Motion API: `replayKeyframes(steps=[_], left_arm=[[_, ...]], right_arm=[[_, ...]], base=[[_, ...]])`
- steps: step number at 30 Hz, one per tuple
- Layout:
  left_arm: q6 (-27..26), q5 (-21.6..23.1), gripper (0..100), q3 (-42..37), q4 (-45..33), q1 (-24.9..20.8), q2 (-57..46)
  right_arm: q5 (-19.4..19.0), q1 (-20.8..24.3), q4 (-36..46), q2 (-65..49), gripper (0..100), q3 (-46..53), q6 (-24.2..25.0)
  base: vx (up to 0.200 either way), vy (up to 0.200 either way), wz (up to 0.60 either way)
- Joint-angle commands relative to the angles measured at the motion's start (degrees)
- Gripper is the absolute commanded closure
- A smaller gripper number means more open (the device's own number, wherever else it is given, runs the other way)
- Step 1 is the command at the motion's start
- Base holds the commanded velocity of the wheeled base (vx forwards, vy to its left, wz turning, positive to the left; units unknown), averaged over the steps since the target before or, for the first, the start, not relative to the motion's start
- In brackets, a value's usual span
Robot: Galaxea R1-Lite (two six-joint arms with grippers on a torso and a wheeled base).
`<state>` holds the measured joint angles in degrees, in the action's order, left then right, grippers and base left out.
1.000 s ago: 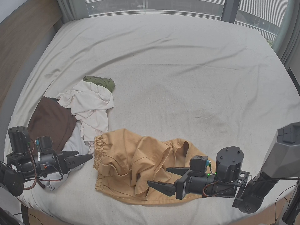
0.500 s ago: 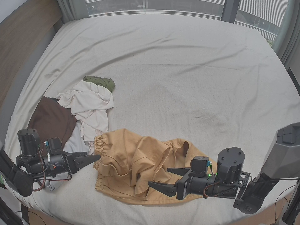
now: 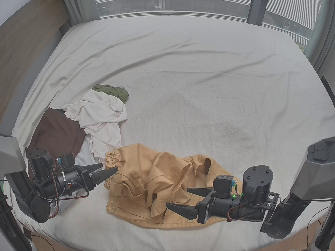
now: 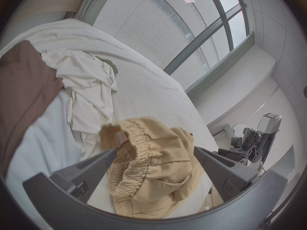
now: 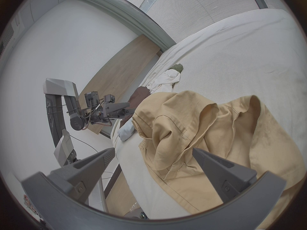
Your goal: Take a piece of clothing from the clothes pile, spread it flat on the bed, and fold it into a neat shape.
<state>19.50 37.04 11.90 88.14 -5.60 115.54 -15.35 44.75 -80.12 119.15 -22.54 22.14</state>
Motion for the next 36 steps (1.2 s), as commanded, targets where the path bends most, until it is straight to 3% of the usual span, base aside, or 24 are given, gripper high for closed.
replayKeyframes(steps=[1,12,30,36], left_arm=[[3.0,0.2,0,-0.5,0.9,-0.7,5.0],[5.5,0.6,0,1.8,1.0,-1.4,5.0],[20.2,1.6,0,0.5,0.9,-9.2,-8.4],[21.4,3.7,0,-0.7,0.9,-9.3,-7.9]], right_arm=[[0.0,0.1,0.0,0.1,0,0.0,0.0],[0.0,0.2,0.0,0.6,0,0.0,-0.1],[1.1,0.3,0.0,1.0,0,-0.1,-0.3],[1.2,0.3,0.0,1.0,0,0.0,-0.3]], base=[[0.0,0.0,0.0],[0.0,0.0,0.0],[0.0,0.0,0.0],[0.0,0.0,0.0]])
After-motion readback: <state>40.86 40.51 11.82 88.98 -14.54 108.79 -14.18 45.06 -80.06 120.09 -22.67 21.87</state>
